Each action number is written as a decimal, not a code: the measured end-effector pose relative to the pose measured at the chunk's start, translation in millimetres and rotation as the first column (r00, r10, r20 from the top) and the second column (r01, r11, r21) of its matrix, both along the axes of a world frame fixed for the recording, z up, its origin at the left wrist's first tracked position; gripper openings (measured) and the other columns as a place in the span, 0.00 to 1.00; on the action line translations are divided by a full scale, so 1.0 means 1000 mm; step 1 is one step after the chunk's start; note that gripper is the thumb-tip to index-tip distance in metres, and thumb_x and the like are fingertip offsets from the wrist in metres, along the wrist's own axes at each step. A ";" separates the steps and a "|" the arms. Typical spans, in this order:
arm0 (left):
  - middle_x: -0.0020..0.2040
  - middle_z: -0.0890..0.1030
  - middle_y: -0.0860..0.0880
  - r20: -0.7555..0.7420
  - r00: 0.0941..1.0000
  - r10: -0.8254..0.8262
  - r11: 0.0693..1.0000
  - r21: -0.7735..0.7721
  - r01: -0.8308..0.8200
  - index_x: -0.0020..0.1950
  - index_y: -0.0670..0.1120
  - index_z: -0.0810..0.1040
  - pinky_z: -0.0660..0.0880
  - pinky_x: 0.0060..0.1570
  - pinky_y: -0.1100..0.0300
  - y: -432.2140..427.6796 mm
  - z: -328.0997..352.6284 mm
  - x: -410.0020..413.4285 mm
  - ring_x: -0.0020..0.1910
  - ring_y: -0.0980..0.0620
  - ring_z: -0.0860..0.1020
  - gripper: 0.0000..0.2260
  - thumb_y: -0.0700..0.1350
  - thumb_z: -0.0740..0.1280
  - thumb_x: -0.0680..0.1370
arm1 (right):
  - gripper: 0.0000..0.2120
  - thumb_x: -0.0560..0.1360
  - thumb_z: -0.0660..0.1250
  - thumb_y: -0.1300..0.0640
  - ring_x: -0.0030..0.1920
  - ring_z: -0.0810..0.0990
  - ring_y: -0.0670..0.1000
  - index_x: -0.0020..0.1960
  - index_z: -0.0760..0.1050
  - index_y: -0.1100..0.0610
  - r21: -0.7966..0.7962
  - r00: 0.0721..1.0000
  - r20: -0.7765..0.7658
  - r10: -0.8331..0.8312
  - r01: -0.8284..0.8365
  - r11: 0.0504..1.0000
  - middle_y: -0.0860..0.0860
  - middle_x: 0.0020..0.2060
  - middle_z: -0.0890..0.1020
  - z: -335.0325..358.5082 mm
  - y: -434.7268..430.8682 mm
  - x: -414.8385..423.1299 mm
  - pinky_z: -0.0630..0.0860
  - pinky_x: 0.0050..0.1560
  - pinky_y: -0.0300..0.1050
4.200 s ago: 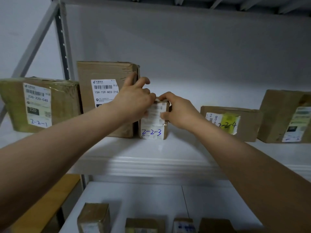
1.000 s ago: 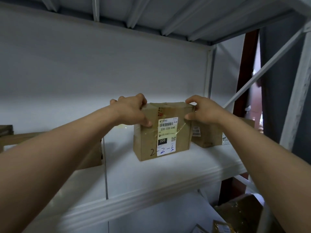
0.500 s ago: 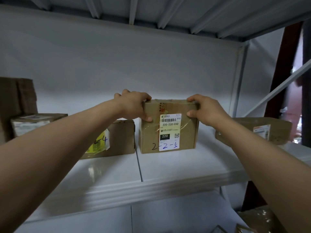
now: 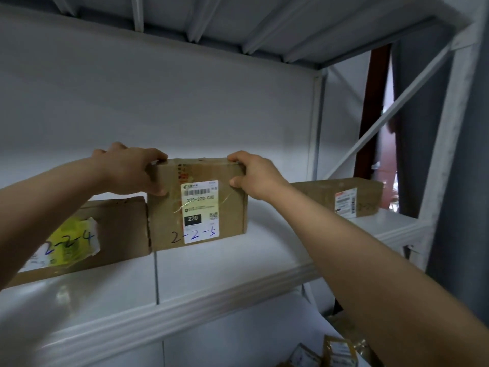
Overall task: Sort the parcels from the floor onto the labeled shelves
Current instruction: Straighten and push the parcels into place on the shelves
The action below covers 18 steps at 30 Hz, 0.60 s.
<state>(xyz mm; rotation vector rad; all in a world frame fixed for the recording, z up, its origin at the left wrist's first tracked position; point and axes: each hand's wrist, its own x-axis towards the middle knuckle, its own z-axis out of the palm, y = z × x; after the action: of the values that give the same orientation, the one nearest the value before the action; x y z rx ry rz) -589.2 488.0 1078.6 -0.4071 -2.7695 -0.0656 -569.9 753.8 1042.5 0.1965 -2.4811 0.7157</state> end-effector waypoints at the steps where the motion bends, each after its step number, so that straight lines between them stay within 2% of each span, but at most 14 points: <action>1: 0.72 0.71 0.51 -0.007 0.999 0.031 0.999 -0.045 -0.031 0.76 0.61 0.60 0.61 0.66 0.46 0.004 0.001 0.002 0.72 0.41 0.61 0.36 0.66 0.70 0.72 | 0.29 0.74 0.73 0.57 0.62 0.77 0.52 0.73 0.70 0.48 0.003 0.999 0.022 0.028 -0.028 1.000 0.50 0.65 0.78 0.000 0.004 0.000 0.73 0.59 0.42; 4: 0.77 0.64 0.48 -0.153 0.986 0.059 0.984 -0.156 -0.083 0.77 0.59 0.59 0.58 0.69 0.43 0.030 0.002 0.011 0.74 0.40 0.58 0.38 0.69 0.66 0.71 | 0.32 0.74 0.75 0.55 0.61 0.76 0.49 0.74 0.67 0.45 -0.061 0.991 0.091 0.098 -0.093 0.994 0.49 0.64 0.77 0.000 0.025 0.004 0.71 0.55 0.40; 6: 0.78 0.61 0.48 -0.251 0.967 -0.043 0.985 -0.171 -0.001 0.77 0.59 0.59 0.55 0.71 0.41 0.056 -0.004 0.021 0.75 0.41 0.55 0.36 0.69 0.64 0.72 | 0.31 0.75 0.74 0.53 0.58 0.77 0.48 0.74 0.66 0.42 -0.103 0.993 0.103 0.053 -0.043 0.994 0.51 0.63 0.77 -0.001 0.048 0.007 0.72 0.52 0.40; 8: 0.77 0.62 0.50 -0.281 0.939 -0.198 0.973 -0.168 0.155 0.75 0.60 0.62 0.54 0.71 0.43 0.087 -0.013 0.032 0.75 0.43 0.55 0.34 0.69 0.64 0.72 | 0.27 0.77 0.72 0.52 0.57 0.78 0.49 0.73 0.67 0.43 -0.128 0.996 0.068 -0.049 0.058 0.990 0.52 0.64 0.77 -0.002 0.078 0.011 0.71 0.52 0.41; 10: 0.76 0.64 0.52 -0.267 0.897 -0.352 0.933 -0.173 0.315 0.74 0.60 0.64 0.56 0.69 0.47 0.124 -0.024 0.037 0.74 0.45 0.56 0.31 0.67 0.65 0.73 | 0.23 0.78 0.70 0.52 0.59 0.78 0.51 0.71 0.70 0.46 -0.129 0.982 0.017 -0.187 0.188 0.974 0.52 0.64 0.77 -0.004 0.110 0.015 0.71 0.53 0.42; 13: 0.73 0.69 0.53 -0.214 0.844 -0.492 0.866 -0.216 0.450 0.75 0.56 0.66 0.60 0.66 0.52 0.184 -0.041 0.032 0.72 0.48 0.60 0.29 0.63 0.65 0.76 | 0.18 0.80 0.66 0.56 0.64 0.75 0.56 0.70 0.72 0.49 -0.074 0.934 -0.012 -0.356 0.355 0.932 0.53 0.64 0.78 -0.011 0.158 0.016 0.74 0.60 0.48; 15: 0.70 0.73 0.50 -0.156 0.836 -0.526 0.845 -0.208 0.493 0.72 0.52 0.70 0.63 0.64 0.51 0.222 -0.052 0.023 0.69 0.47 0.65 0.25 0.60 0.65 0.77 | 0.17 0.81 0.63 0.59 0.66 0.73 0.58 0.70 0.73 0.51 -0.011 0.898 0.020 -0.440 0.440 0.898 0.56 0.66 0.77 -0.017 0.189 0.015 0.74 0.66 0.53; 18: 0.64 0.75 0.47 -0.096 0.850 -0.518 0.852 -0.146 0.503 0.68 0.48 0.71 0.66 0.60 0.52 0.271 -0.063 0.008 0.63 0.45 0.70 0.22 0.58 0.65 0.78 | 0.22 0.79 0.61 0.61 0.68 0.70 0.61 0.72 0.70 0.51 0.141 0.812 0.116 -0.571 0.556 0.819 0.57 0.67 0.76 -0.022 0.233 0.013 0.72 0.66 0.55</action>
<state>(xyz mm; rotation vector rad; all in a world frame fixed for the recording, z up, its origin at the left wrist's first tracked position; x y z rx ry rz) -581.2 759.2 1016.0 -1.1331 -2.4647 -0.0048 -556.6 986.4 1020.2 -0.5695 -2.5207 0.3550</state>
